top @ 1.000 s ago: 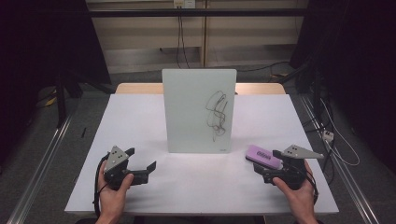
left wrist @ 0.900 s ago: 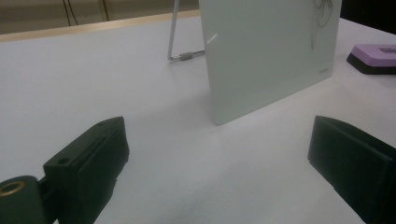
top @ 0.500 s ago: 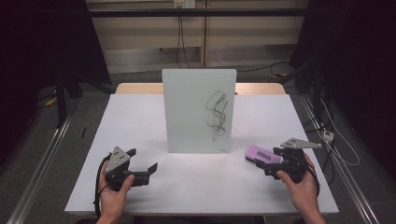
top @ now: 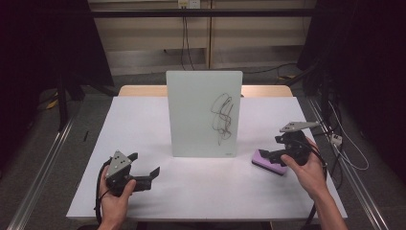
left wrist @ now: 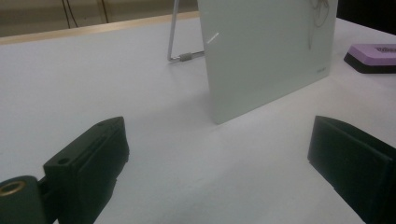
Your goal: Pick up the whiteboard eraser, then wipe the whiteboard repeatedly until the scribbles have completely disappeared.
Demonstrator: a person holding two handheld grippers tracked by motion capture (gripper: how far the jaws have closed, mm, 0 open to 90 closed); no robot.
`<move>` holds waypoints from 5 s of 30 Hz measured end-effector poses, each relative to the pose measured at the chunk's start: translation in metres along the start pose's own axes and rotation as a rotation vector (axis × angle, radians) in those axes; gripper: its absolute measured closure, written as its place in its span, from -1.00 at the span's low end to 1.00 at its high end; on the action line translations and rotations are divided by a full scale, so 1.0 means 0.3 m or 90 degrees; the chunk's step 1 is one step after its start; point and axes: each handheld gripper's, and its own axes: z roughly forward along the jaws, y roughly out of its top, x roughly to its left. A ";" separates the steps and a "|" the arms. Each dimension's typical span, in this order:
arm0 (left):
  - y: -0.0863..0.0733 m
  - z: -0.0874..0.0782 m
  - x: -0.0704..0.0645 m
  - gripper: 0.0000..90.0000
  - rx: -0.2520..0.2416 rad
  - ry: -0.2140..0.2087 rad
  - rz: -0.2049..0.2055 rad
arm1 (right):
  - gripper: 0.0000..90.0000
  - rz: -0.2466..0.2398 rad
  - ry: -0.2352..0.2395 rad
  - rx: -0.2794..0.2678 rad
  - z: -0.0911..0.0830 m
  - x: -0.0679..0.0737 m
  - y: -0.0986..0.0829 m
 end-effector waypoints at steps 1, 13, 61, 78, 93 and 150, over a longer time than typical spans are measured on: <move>0.000 0.000 -0.001 -0.89 0.000 -0.001 0.000 | -0.70 -0.002 -0.007 -0.002 0.008 -0.002 0.000; -0.001 0.000 -0.008 -0.89 0.001 -0.009 0.000 | -0.72 -0.038 -0.002 0.049 0.039 -0.065 -0.068; -0.004 -0.009 0.004 -0.89 0.004 0.013 -0.011 | -0.12 -0.164 0.034 0.160 0.118 -0.041 -0.108; -0.005 -0.010 0.004 -0.89 0.005 0.012 -0.015 | -0.09 -0.137 -0.010 0.075 0.067 -0.031 -0.103; -0.010 -0.016 0.010 -0.89 0.006 0.016 -0.023 | -0.09 -0.075 -0.011 -0.049 0.045 -0.005 -0.101; -0.019 -0.011 0.006 -0.88 0.030 0.007 -0.017 | -0.08 -0.212 -0.024 -0.288 -0.008 0.214 0.123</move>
